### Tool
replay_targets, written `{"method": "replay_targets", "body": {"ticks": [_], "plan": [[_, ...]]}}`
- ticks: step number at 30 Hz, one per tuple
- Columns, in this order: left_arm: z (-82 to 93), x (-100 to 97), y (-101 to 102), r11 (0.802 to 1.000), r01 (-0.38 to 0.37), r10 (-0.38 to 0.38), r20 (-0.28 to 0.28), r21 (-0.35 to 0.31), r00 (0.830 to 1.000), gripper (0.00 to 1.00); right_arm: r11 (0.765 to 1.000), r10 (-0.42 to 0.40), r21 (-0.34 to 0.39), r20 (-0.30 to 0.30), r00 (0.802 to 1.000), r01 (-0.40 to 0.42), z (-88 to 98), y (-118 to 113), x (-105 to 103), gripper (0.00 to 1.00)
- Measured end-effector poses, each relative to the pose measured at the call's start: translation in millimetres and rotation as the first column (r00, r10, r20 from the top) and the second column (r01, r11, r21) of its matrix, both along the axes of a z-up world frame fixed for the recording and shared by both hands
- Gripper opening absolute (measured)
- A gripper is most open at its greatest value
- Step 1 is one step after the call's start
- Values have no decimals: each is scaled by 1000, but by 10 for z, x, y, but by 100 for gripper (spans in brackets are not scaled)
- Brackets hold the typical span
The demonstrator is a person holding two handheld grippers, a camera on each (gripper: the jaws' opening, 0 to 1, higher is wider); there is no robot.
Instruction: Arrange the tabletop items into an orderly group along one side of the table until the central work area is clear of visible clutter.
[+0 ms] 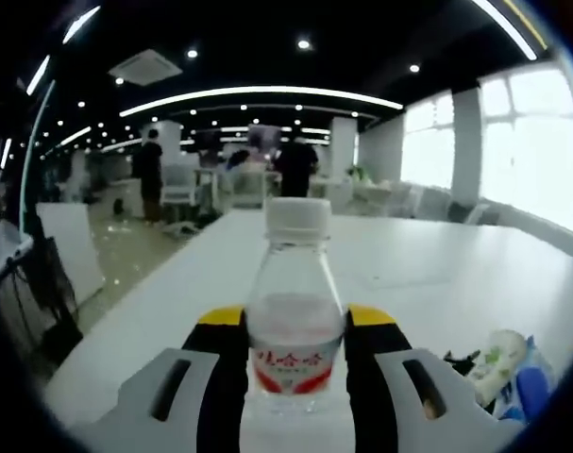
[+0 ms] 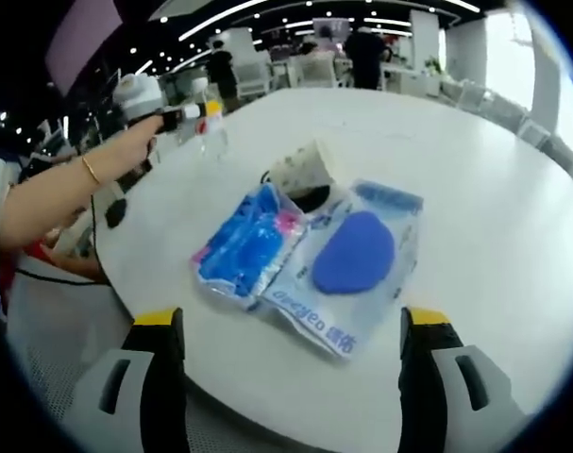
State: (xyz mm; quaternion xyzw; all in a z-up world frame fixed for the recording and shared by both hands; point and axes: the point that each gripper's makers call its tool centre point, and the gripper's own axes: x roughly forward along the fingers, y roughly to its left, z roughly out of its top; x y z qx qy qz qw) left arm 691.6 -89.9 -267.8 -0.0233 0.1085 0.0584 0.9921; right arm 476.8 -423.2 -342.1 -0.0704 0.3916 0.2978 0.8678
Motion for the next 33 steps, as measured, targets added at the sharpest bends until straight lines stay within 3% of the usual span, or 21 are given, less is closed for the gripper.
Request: {"method": "replay_targets", "body": {"ticks": [10, 16, 18, 22, 33], "plan": [[-73, 296, 195, 1000, 3, -3, -6, 15, 1000, 36, 1000, -4, 13, -38, 999, 5, -52, 10, -43, 94], [-141, 359, 186, 1000, 9, -9, -11, 6, 1000, 36, 1000, -7, 15, -55, 998, 8, -73, 8, -58, 94], [-113, 370, 199, 999, -10, 11, 23, -36, 1000, 36, 1000, -7, 14, -58, 998, 8, -77, 9, -63, 94], [-123, 455, 218, 1000, 5, -4, 35, -29, 999, 36, 1000, -9, 4, -66, 998, 9, -99, -11, -77, 94], [-156, 467, 188, 1000, 11, -10, 51, -24, 999, 36, 1000, -6, 5, -88, 996, 7, -134, 1, -110, 94]]}}
